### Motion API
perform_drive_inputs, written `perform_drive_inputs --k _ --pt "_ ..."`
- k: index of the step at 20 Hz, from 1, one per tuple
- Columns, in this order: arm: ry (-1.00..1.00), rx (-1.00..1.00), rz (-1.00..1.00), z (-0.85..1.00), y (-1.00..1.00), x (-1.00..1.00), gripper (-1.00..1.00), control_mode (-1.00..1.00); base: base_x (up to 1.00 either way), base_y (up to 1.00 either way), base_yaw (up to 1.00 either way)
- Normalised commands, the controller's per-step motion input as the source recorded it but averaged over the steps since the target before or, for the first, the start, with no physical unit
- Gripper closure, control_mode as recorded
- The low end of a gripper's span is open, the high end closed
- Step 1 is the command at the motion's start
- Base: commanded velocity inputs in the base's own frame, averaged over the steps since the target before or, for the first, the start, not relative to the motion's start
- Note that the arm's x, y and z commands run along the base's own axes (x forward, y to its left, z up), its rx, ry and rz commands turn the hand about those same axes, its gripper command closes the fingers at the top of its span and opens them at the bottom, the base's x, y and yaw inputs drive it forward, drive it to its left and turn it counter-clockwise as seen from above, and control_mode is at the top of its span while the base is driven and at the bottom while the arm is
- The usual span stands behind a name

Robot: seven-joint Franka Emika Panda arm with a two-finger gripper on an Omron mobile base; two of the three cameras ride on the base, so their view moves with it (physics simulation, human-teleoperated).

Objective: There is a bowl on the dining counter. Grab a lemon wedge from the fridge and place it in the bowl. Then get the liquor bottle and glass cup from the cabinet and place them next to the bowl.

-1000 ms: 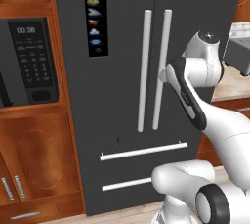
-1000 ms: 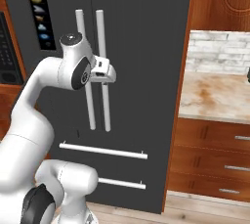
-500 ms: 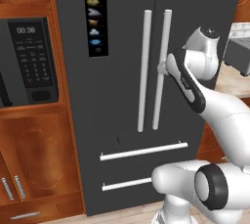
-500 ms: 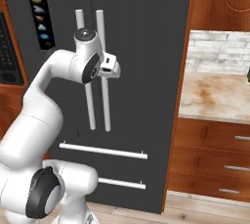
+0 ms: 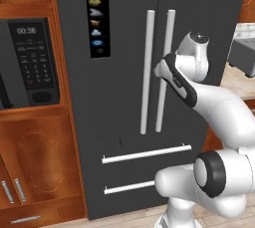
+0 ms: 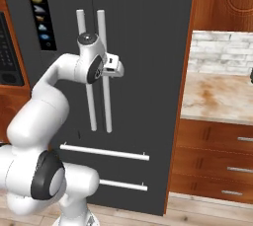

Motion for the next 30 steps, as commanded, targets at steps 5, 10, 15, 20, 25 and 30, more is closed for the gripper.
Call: perform_drive_inputs --k 5,10,15,20,25,30 --pt "-0.01 0.00 0.00 -0.16 0.10 0.43 -1.00 -1.00 0.00 0.00 0.00" --pt "-0.06 -0.01 0.00 -0.13 0.08 0.41 -1.00 -1.00 0.00 0.00 0.00" --pt "-0.09 -0.04 0.00 -0.16 0.00 0.32 -1.00 -1.00 0.00 0.00 0.00" --pt "-0.03 -0.02 0.00 -0.24 0.00 0.37 1.00 -1.00 0.00 0.00 0.00" --pt "0.00 0.00 0.00 -0.23 0.00 0.37 1.00 -1.00 0.00 0.00 0.00" --pt "0.05 0.00 0.00 -0.09 0.00 0.22 1.00 -1.00 0.00 0.00 0.00"
